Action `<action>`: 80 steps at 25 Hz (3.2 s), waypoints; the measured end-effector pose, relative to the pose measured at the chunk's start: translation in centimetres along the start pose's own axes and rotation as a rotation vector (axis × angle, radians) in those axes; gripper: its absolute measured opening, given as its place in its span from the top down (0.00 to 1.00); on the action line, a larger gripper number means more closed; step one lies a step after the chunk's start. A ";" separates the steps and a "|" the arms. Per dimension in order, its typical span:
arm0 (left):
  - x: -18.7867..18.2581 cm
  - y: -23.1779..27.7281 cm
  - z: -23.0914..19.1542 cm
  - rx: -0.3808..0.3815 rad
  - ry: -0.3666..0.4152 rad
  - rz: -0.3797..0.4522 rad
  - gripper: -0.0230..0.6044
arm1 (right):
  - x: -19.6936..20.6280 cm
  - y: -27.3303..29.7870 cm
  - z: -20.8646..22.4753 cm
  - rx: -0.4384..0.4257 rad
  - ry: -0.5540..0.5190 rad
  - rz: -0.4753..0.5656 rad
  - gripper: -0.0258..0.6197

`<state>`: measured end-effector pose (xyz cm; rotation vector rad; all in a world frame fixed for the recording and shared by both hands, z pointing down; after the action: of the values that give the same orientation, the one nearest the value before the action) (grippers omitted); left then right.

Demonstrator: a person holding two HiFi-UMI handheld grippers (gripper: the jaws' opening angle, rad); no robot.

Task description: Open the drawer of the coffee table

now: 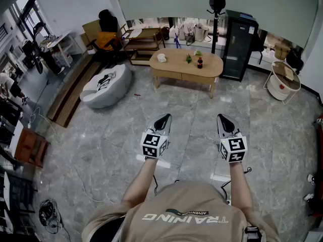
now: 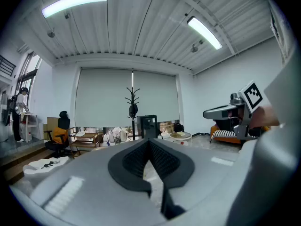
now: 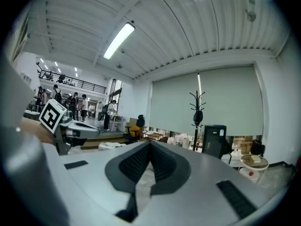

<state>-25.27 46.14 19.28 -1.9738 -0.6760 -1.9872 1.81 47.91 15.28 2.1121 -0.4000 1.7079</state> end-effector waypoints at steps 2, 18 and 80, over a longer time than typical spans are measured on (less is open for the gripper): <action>0.7 -0.4 -0.6 -0.002 -0.019 -0.018 0.96 | 0.2 0.1 0.0 0.011 0.018 -0.015 0.96; 3.9 1.0 -2.6 0.038 -0.096 -0.067 0.96 | 3.2 0.3 -0.7 0.038 0.004 -0.099 0.95; 5.4 33.4 -15.2 -0.031 -0.165 -0.095 0.96 | 9.0 31.1 18.6 -0.121 -0.005 -0.204 0.95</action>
<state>-22.26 10.70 29.83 -2.1807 -0.7963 -1.9119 5.64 11.97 24.50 1.9967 -0.2721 1.5246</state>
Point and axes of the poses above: the fingertips, and each gripper's own axes: y forward along the fingers, z to its right, x out of its underside, the point moved 7 cm from there along -y, backward along the fingers, and after that the axes turned 4 degrees about -y, right-handed, at the moved point
